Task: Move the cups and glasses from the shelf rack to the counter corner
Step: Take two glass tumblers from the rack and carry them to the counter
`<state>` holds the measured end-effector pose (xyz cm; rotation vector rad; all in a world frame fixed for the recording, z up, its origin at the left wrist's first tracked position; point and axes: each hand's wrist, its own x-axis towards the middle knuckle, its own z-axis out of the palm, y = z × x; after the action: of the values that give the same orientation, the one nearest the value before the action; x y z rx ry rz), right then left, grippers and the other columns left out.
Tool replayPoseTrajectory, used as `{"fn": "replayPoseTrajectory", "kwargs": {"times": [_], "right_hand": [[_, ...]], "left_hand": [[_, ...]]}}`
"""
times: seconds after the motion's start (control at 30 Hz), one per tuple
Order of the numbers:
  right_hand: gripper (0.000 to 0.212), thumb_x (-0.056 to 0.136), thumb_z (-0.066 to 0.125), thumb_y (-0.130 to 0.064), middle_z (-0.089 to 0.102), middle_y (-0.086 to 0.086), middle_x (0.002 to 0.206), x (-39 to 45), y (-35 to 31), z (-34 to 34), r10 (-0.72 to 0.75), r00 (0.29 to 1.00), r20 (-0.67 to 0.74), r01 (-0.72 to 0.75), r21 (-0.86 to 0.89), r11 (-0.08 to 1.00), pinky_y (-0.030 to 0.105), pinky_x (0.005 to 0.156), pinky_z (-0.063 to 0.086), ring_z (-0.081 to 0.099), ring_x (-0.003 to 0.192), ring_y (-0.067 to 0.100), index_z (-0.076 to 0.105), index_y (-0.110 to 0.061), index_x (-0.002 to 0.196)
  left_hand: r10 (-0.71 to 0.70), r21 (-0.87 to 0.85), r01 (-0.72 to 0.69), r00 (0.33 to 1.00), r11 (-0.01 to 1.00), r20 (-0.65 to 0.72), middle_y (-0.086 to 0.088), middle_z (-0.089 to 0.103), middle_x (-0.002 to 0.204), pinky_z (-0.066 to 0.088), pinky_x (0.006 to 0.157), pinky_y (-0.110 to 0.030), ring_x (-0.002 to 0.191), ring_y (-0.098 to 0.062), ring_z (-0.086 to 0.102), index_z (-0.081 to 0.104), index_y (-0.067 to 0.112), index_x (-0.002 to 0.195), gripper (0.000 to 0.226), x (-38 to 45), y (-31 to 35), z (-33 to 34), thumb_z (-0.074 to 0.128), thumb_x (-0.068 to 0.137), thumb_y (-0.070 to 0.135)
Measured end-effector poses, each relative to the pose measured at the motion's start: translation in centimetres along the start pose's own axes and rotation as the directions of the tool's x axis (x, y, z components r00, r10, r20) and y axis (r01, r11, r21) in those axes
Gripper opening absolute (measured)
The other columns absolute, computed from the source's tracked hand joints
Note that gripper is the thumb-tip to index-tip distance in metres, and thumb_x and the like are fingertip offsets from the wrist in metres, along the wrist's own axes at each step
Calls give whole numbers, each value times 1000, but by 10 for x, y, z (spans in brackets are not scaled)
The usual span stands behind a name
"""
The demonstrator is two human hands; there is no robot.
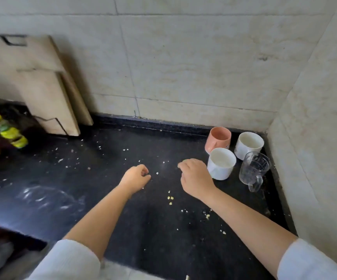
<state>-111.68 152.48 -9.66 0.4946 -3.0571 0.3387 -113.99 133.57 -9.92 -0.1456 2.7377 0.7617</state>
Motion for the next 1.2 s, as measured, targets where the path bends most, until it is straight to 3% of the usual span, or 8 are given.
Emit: {"fn": "replayPoseTrajectory", "kwargs": {"times": [0.1,0.2,0.27,0.47,0.6,0.73,0.9,1.2], "right_hand": [[41,88,39,-10,58,11,125,22,-72,-9,-221,973,67,219,42,975,38,97,39,47,119,30,48,-7,128],[41,90,38,-10,57,10,127,38,-147,-16,-383,918,105,382,34,924,36,96,37,45,120,29,47,-10,129],[41,89,37,-10,56,11,128,42,-198,-20,-463,877,127,464,21,886,38,96,37,45,120,30,46,-10,130],[35,88,38,-11,58,14,122,18,-380,-16,-683,711,167,696,-24,718,40,92,41,48,114,32,53,-6,119],[34,85,41,-15,59,16,119,-28,-511,-2,-800,590,107,807,-71,586,38,90,41,47,115,33,56,-5,114],[39,86,42,-20,55,15,127,-71,-627,14,-841,522,143,853,-76,517,42,100,36,41,123,32,53,-10,122],[38,85,43,-18,57,15,122,-119,-751,19,-880,456,132,890,-71,450,40,95,39,45,117,33,54,-10,120],[38,88,43,-24,54,13,128,-206,-953,15,-969,232,87,972,14,234,40,98,37,44,121,31,50,-11,123]], "left_hand": [[-159,215,188,977,958,-146,-11,60,122,42,94,-35,114,-29,54,59,14,113,27,-48,-65,-54,45,90,19],[-233,429,353,922,831,-309,-11,56,123,41,93,-39,115,-31,51,56,17,117,30,-99,-118,-100,41,91,17],[-277,482,441,885,757,-374,-11,56,123,39,93,-39,116,-31,49,55,16,119,32,-135,-151,-123,42,90,15],[-414,389,648,738,655,-533,-13,56,121,40,92,-42,118,-32,48,58,12,115,30,-272,-268,-170,43,90,21],[-516,331,758,634,563,-575,-14,55,123,40,94,-42,119,-32,47,57,12,115,30,-374,-353,-199,46,89,20],[-564,290,833,538,472,-627,-14,57,123,42,92,-40,117,-31,49,58,11,116,31,-470,-429,-229,45,89,20],[-629,212,900,420,381,-654,-14,53,129,39,97,-41,122,-31,45,54,10,123,36,-570,-504,-259,43,89,17],[-719,8,969,188,246,-669,-14,50,129,38,98,-42,123,-31,42,53,10,123,36,-705,-603,-307,43,90,22]]}}
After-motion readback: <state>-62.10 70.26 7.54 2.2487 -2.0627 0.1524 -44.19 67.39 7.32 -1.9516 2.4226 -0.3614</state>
